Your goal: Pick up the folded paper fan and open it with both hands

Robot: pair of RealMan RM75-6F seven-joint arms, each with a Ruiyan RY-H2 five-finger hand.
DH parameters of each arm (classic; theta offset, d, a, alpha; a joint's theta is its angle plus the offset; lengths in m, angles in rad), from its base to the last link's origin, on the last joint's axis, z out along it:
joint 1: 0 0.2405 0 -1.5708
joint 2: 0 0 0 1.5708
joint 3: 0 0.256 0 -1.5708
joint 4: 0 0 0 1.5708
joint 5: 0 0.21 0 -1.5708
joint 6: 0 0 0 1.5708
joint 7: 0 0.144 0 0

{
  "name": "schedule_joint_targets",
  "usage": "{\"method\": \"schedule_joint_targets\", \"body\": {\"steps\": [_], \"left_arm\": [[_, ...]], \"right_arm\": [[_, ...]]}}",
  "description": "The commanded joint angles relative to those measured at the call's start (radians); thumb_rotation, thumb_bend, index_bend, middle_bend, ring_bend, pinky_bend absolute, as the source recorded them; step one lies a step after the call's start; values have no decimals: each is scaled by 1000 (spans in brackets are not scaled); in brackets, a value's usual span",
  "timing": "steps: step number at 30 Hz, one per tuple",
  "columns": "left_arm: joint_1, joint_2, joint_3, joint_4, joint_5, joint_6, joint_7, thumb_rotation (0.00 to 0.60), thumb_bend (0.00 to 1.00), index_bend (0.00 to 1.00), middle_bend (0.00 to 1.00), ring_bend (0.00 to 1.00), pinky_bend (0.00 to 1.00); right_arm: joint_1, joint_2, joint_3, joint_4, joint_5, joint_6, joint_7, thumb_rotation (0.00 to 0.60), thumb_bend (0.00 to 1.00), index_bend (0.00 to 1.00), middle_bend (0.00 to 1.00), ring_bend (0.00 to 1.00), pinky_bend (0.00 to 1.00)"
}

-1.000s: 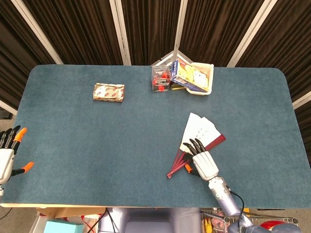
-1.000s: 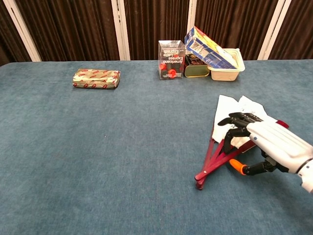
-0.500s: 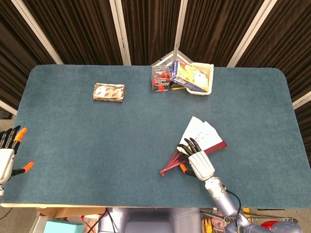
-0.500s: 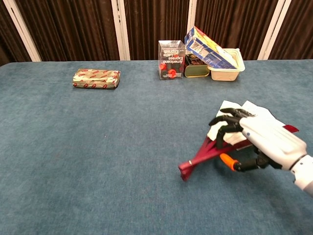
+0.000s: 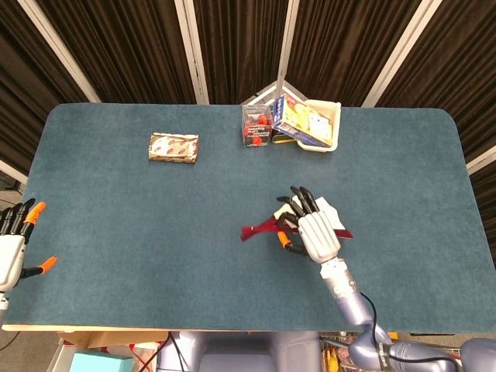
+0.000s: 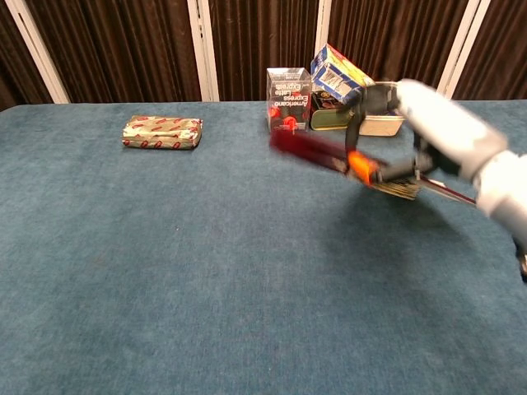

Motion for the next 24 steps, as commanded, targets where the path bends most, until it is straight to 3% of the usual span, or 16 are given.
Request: {"method": "schedule_joint_targets", "body": {"steps": [1,7,12,24], "left_arm": [[-14,7,-10,-11,0,-8,20,600,0,0,0,0,0],[-55,19,-45,-26,-18,-38,56,600,8,0,0,0,0],[-118,18,-93,-56,-54,-94,95,600,78,23,0,0,0],[-289,-65,-214,-90,-192,-218,205,600,195,107,0,0,0]], "right_arm": [[51,76,112,-155,112,-67,-116,600,571,683,248,38,0],[99,106,204,-269,214,-101,-213,600,572,697,260,38,0],[153,110,280,-352,323,-118,-302,600,573,702,263,38,0],[244,105,327,-419,440,-106,-439,600,574,717,270,40,0]]}}
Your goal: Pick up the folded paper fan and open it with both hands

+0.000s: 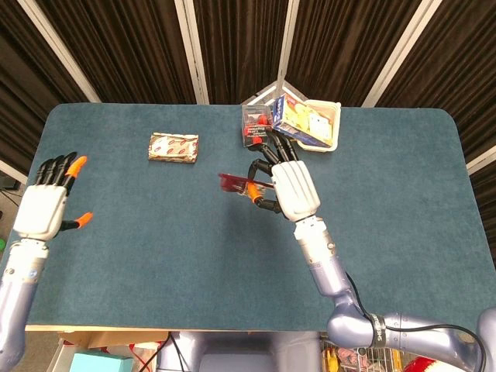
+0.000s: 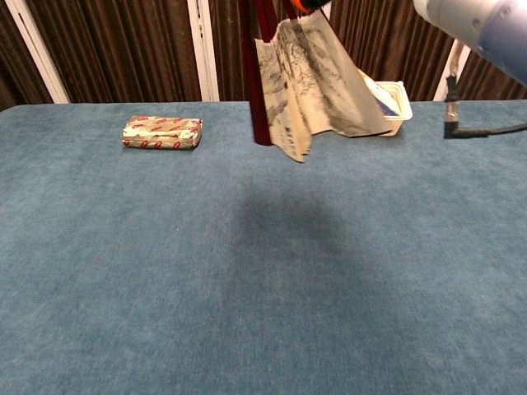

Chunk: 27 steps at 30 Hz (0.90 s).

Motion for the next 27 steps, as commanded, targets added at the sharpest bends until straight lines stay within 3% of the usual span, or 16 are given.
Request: {"method": "schedule_joint_targets", "body": {"steps": [1,12,27], "left_arm": [[-54,-41,-35,3,-48,-38,45,600,207,113,0,0,0],[-203,-152,-94,38,-149,-115,146,600,304,223,0,0,0],[-338,-284,-120,44,-284,-190,195,600,371,311,0,0,0]], "right_arm": [[19,-6,9,-14,27,9,-19,600,574,717,270,40,0],[77,-12,34,-66,89,48,-75,600,580,727,280,48,0],[120,1,31,-135,153,99,-133,600,582,738,282,48,0]]}}
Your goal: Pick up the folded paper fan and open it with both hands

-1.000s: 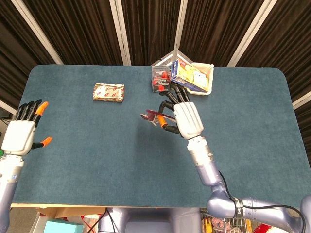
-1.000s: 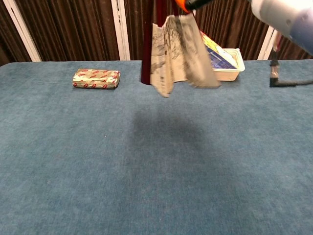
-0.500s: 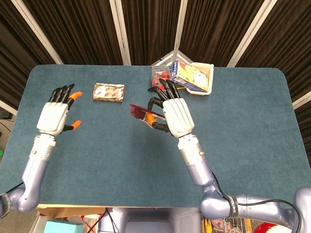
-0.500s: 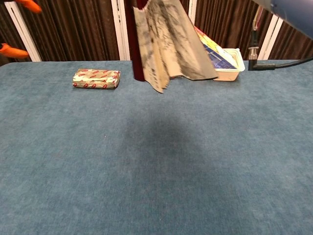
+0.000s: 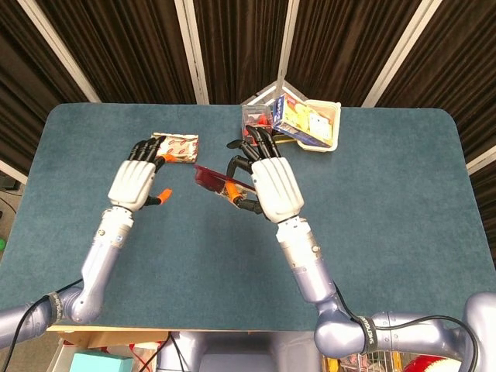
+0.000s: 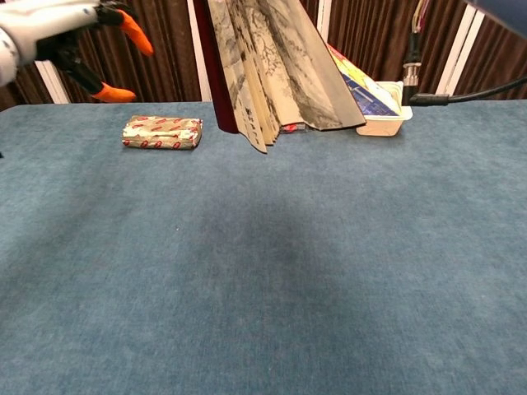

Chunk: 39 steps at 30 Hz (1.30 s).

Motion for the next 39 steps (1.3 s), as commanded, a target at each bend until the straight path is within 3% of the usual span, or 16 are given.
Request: {"method": "schedule_joint_targets", "body": {"steps": [1,10,28,39], "left_arm": [[-25,-16,-5,1,-22,-21,-5,600,371,314,0,0,0],[-68,-23,-2,15,-20,-96,-84,600,371,346,0,0,0],[-126,-101,22,49,-27,-98,-111,600,380,384,0,0,0],[-131,-135,42,36,-45,-38,-78,600,546,679,62,0,0]], "right_arm": [[6,5,-3,-9,9,7,-6,600,581,738,282,48,0],[15,17,-6,-29,32,35,-9,600,581,741,282,48,0],[40,28,5,-80,89,72,2,600,582,753,288,48,0],[45,31,-24,-115,89,97,2,600,583,753,291,48,0]]}}
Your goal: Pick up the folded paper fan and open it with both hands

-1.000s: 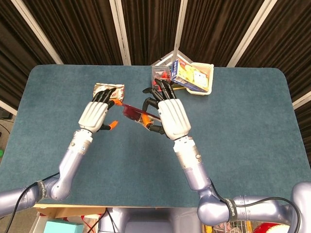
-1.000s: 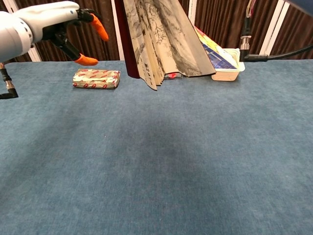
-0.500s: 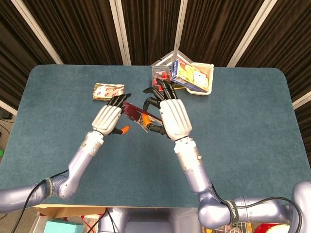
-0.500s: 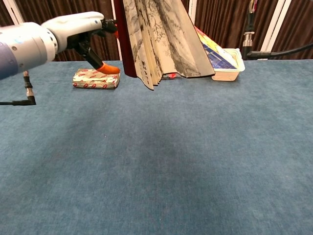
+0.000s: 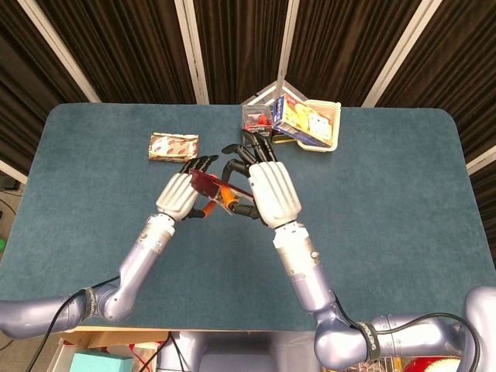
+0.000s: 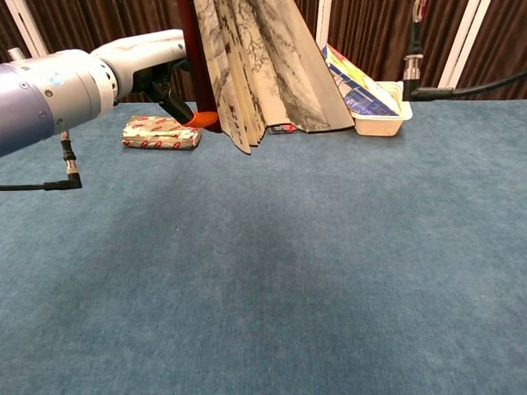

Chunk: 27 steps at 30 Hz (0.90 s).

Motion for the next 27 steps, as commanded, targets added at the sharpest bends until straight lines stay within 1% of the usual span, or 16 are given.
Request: {"method": "schedule_joint_targets", "body": {"steps": [1,7,10,12,15,18,24,27], "left_arm": [[5,-7,7,0,3,29,12,600,547,684,63,0,0],[18,9,9,-3,-3,51,8,600,555,699,64,0,0],[26,27,9,-8,-9,56,4,600,558,700,64,0,0],[33,41,8,-15,-11,60,-3,600,558,701,64,0,0],[45,71,10,-26,-7,67,-9,600,560,701,64,0,0],[58,104,11,-38,-5,71,-15,600,561,702,64,0,0],[89,197,4,-72,-9,80,-36,600,563,702,64,0,0],[101,239,3,-85,-11,82,-44,600,563,703,64,0,0]], "right_arm": [[-4,4,-8,-10,-3,11,1,600,583,754,292,48,0],[-17,20,-17,-15,1,19,15,600,582,754,294,48,0],[-24,33,-12,-6,12,15,33,600,583,754,295,48,0],[-30,44,-18,-2,13,10,38,600,583,755,295,48,0],[-49,68,-49,1,-10,10,37,600,583,757,296,48,0],[-66,88,-69,10,-32,10,47,600,583,757,297,48,0],[-102,142,-105,35,-80,1,75,600,583,760,298,48,0],[-121,180,-132,52,-126,-6,78,600,582,760,300,48,0]]}}
